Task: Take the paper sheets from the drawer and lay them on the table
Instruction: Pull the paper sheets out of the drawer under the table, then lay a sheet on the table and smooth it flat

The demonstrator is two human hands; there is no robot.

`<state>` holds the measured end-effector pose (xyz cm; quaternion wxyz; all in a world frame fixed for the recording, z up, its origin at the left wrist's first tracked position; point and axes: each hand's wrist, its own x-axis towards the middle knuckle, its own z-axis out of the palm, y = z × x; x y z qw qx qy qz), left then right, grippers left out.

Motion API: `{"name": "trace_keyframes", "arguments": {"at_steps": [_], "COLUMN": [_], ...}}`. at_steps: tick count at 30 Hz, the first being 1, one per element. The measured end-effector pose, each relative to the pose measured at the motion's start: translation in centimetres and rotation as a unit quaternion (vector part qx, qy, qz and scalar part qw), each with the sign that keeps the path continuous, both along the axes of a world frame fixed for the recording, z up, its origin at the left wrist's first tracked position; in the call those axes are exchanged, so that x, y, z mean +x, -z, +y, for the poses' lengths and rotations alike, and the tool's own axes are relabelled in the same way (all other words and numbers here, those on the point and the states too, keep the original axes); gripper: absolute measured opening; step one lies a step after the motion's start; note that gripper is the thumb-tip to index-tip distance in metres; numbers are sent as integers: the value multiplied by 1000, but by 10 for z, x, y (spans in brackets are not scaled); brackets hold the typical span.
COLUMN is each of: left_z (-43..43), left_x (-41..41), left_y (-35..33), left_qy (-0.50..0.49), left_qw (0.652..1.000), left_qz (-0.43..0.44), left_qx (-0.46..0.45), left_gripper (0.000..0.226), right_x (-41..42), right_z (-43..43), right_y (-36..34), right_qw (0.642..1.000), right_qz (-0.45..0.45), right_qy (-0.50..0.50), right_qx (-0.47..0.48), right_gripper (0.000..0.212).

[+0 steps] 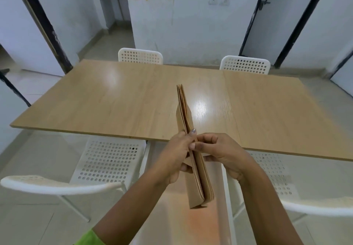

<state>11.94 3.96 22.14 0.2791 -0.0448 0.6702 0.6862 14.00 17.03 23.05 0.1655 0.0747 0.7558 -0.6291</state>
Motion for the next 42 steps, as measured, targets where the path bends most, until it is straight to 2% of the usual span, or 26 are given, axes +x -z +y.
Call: {"name": "trace_keyframes", "arguments": {"at_steps": [3, 8, 11, 13, 16, 20, 24, 27, 31, 36, 39, 42], "left_z": [-9, -22, -26, -27, -25, -25, -21, -14, -8, -4, -3, 0], "left_x": [-8, -31, -58, -79, -111, -157, -188, -204, -216, -218, -217, -215], "left_y": [-5, 2, 13, 25, 49, 79, 109, 139, 178, 201, 200, 192], "left_qy": [-4, -33, -106, -153, -209, -328, -391, -385, -381, -407, -416, -421], "left_qw": [999, 996, 983, 969, 956, 925, 902, 908, 917, 905, 902, 902], "left_qz": [24, 55, 102, 134, 134, 46, -26, -47, -85, -114, -113, -100], "left_qx": [25, 62, 112, 138, 156, 187, 182, 160, 81, 39, 23, 11], "left_gripper": [26, 28, 25, 20, 21, 29, 30, 28, 26, 28, 29, 30], "right_x": [-7, -28, -58, -90, -142, -211, -270, -310, -350, -364, -348, -323], "right_z": [-5, -13, -9, -6, 8, 36, 55, 70, 90, 98, 90, 78], "right_y": [-2, -7, -17, -23, -19, -4, 7, 21, 48, 75, 93, 121], "right_qw": [1000, 998, 989, 959, 880, 810, 773, 767, 763, 762, 795, 847], "right_qz": [8, 32, 93, 143, 208, 249, 286, 283, 268, 245, 215, 175], "right_qy": [14, 51, 35, -6, -2, 23, 38, 39, 54, 81, 70, 36], "right_qx": [1, 11, 107, 245, 427, 531, 566, 574, 585, 594, 563, 501], "right_gripper": [28, 20, 22, 22, 20, 26, 29, 27, 31, 52, 54, 43]}}
